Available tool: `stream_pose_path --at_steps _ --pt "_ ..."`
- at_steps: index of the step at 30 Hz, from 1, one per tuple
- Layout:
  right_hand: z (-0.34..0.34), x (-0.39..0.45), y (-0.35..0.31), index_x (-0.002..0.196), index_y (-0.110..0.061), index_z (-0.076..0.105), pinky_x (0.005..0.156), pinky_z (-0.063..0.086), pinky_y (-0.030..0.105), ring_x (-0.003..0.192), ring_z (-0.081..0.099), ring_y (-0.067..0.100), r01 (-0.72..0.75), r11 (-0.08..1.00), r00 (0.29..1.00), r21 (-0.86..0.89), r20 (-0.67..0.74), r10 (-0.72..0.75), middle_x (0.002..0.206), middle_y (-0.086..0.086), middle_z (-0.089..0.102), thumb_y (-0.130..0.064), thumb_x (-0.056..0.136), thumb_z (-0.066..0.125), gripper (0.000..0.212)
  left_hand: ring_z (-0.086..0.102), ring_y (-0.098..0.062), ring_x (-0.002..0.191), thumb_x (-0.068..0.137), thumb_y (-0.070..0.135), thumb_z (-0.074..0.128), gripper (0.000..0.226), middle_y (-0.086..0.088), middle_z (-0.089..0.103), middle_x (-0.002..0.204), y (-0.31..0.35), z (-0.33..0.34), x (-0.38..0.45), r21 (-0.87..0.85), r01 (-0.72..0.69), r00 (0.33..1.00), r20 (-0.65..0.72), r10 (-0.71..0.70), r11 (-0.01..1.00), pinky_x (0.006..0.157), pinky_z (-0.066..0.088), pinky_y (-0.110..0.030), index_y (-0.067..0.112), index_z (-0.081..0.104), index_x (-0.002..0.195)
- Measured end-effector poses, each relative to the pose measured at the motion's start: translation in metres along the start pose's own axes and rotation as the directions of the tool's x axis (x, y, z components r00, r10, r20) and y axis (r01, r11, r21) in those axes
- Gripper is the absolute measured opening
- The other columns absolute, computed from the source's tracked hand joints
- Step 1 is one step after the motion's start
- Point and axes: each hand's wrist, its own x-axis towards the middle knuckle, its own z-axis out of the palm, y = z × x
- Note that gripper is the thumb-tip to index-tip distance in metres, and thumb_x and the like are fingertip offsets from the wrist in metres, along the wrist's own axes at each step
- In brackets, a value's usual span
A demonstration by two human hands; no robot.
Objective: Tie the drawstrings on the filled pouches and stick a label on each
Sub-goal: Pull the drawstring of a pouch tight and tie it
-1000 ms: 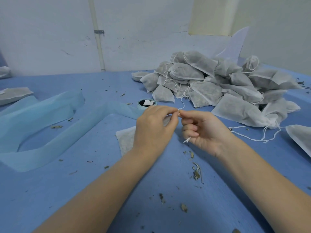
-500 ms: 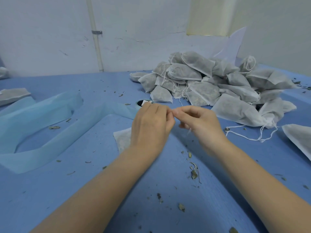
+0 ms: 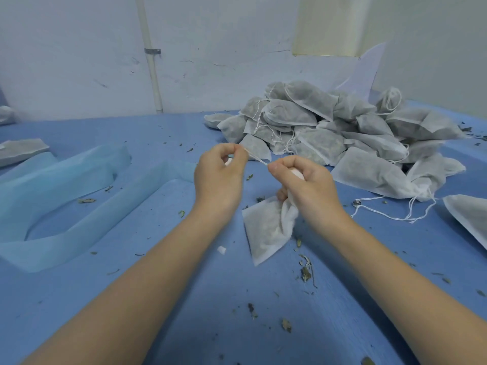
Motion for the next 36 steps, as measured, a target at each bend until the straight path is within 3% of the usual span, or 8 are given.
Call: stream_pose_path --at_steps 8,13,19,22,25,28,31,36 --pt "-0.006 0.0 -0.002 0.07 -0.023 0.074 0.042 0.038 0.017 0.037 0.039 0.009 0.004 0.983 0.983 0.184 -0.182 0.03 0.046 -0.013 0.049 -0.021 0.082 0.073 0.012 0.05 -0.007 0.075 0.089 0.031 0.059 0.01 0.01 0.053 0.081 -0.004 0.001 -0.004 -0.035 0.099 0.992 0.076 -0.096 0.995 0.065 0.038 -0.021 0.029 0.058 0.08" --pt "-0.013 0.009 -0.006 0.074 -0.022 0.071 0.047 0.044 0.018 0.045 0.038 0.009 -0.036 0.896 0.926 0.442 -0.323 0.196 0.045 -0.013 0.041 -0.02 0.083 0.071 0.01 0.052 -0.016 0.065 0.085 0.049 0.052 0.039 0.004 0.059 0.072 -0.007 0.004 -0.013 0.136 0.335 0.91 0.211 -0.358 0.932 0.062 0.039 -0.028 0.01 0.06 0.088" --pt "-0.02 0.012 -0.002 0.059 -0.029 0.07 0.062 0.044 0.025 0.061 0.049 0.015 -0.064 0.887 0.927 0.456 -0.302 0.223 0.055 -0.014 0.051 -0.028 0.081 0.072 0.022 0.061 -0.018 0.074 0.08 0.014 0.07 0.016 -0.009 0.064 0.084 -0.002 0.013 -0.022 -0.114 0.565 0.733 0.524 -0.434 0.817 0.067 0.056 -0.023 0.003 0.063 0.089" --pt "-0.022 0.015 -0.001 0.071 -0.026 0.071 0.056 0.044 0.022 0.05 0.047 0.011 -0.069 0.861 0.926 0.504 -0.288 0.243 0.049 -0.012 0.046 -0.028 0.081 0.072 0.01 0.06 -0.015 0.1 0.075 0.032 0.076 0.044 0.0 0.06 0.111 -0.01 0.015 -0.024 0.114 0.388 0.778 0.492 -0.392 0.914 0.089 0.05 -0.029 0.014 0.059 0.112" --pt "-0.02 0.015 -0.004 0.06 -0.026 0.068 0.049 0.042 0.019 0.038 0.041 0.006 -0.06 0.787 0.912 0.614 -0.287 0.294 0.045 -0.012 0.039 -0.026 0.081 0.073 0.022 0.059 -0.008 0.102 0.066 0.062 0.07 0.056 0.009 0.064 0.107 -0.007 0.016 -0.027 0.289 0.269 0.747 0.54 -0.389 0.919 0.085 0.045 -0.026 0.02 0.065 0.102" --pt "-0.021 0.015 -0.005 0.062 -0.026 0.062 0.043 0.04 0.017 0.036 0.04 0.006 -0.092 0.712 0.895 0.696 -0.255 0.365 0.042 -0.011 0.034 -0.029 0.081 0.072 0.022 0.061 -0.008 0.08 0.069 0.043 0.078 0.038 0.007 0.066 0.086 -0.008 0.017 -0.027 0.136 0.342 0.765 0.534 -0.36 0.93 0.069 0.045 -0.019 0.015 0.061 0.089" --pt "-0.022 0.014 -0.002 0.071 -0.024 0.06 0.046 0.04 0.02 0.04 0.043 0.009 -0.125 0.672 0.899 0.73 -0.203 0.388 0.043 -0.008 0.035 -0.03 0.081 0.071 0.016 0.065 -0.017 0.08 0.074 0.01 0.075 0.042 -0.01 0.068 0.096 -0.009 0.019 -0.025 -0.218 0.544 0.764 0.529 -0.37 0.811 0.075 0.054 -0.03 0.001 0.055 0.11" --pt "-0.025 0.012 -0.001 0.067 -0.024 0.066 0.052 0.041 0.019 0.051 0.051 0.006 -0.131 0.809 0.954 0.573 -0.15 0.261 0.061 -0.009 0.054 -0.022 0.084 0.066 0.017 0.07 -0.019 0.081 0.072 -0.001 0.072 0.037 -0.015 0.071 0.101 -0.016 0.015 -0.019 -0.404 0.579 0.79 0.495 -0.363 0.708 0.07 0.058 -0.024 -0.006 0.064 0.107"
